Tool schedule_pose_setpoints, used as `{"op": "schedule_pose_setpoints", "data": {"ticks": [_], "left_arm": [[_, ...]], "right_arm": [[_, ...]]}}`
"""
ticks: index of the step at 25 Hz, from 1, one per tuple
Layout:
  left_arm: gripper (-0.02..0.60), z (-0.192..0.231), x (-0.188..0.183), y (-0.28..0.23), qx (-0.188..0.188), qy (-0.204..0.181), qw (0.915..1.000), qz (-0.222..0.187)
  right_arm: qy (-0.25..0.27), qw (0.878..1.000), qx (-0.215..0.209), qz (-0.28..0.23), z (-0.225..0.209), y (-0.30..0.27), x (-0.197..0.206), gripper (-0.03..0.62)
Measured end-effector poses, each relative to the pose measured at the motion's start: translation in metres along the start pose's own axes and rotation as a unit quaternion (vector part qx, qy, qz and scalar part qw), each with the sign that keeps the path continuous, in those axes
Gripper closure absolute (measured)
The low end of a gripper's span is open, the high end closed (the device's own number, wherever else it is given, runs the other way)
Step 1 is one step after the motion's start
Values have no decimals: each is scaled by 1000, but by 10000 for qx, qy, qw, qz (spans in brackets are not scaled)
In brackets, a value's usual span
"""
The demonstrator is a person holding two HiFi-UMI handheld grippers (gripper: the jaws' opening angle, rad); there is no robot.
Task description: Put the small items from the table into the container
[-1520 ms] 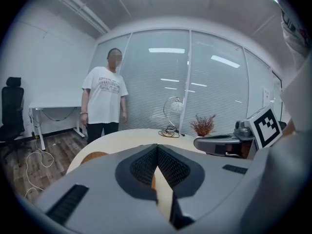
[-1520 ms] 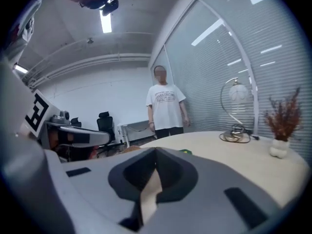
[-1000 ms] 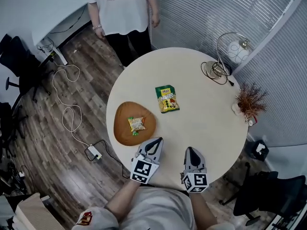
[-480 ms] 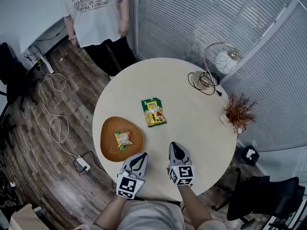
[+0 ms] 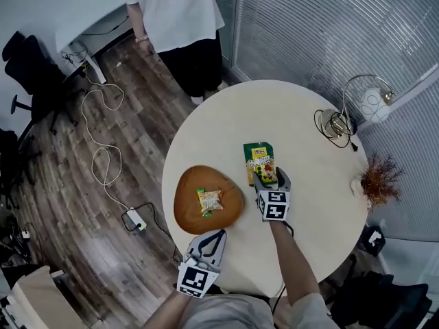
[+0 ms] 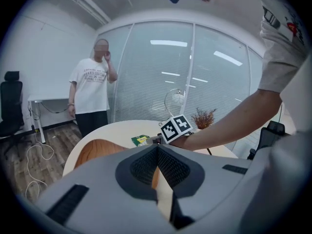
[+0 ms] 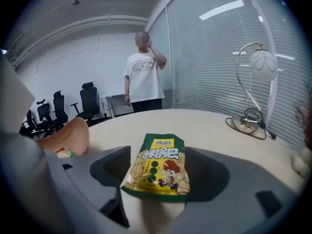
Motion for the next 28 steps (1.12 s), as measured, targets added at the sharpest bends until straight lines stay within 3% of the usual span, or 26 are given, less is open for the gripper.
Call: {"op": "schedule_pose_setpoints", "data": {"ticks": [7, 15, 19, 22, 25, 28], "left_arm": [[591, 19, 22, 21, -239, 309, 9990, 209], [591, 26, 18, 13, -232, 412, 9987, 169], [591, 23, 18, 9, -160, 324, 9993, 137], [591, 20, 18, 7, -112, 301, 9994, 111], [591, 20, 15, 7, -63, 280, 9996, 69], [591, 19, 13, 6, -76, 227, 9997, -6]], "right_arm": [[4, 9966, 225, 789, 0, -50, 17, 232], [77, 9916, 257, 1266, 1, -51, 24, 238], [218, 9864, 67, 1630, 7, -31, 35, 377], [233, 9830, -109, 1816, 11, -9, 51, 388], [95, 9854, -311, 1670, 17, 18, 56, 398], [-184, 9919, -659, 1067, 29, 52, 37, 398]]}}
Point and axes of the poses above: the fingertips, and each gripper's own axes: y backward along the fingers, z to its left, x out of its underside, the point moved 5 cm from there along y, backward along the fingers, and after that the axes turned 9 degrees about -y, right-handed, at the moved point
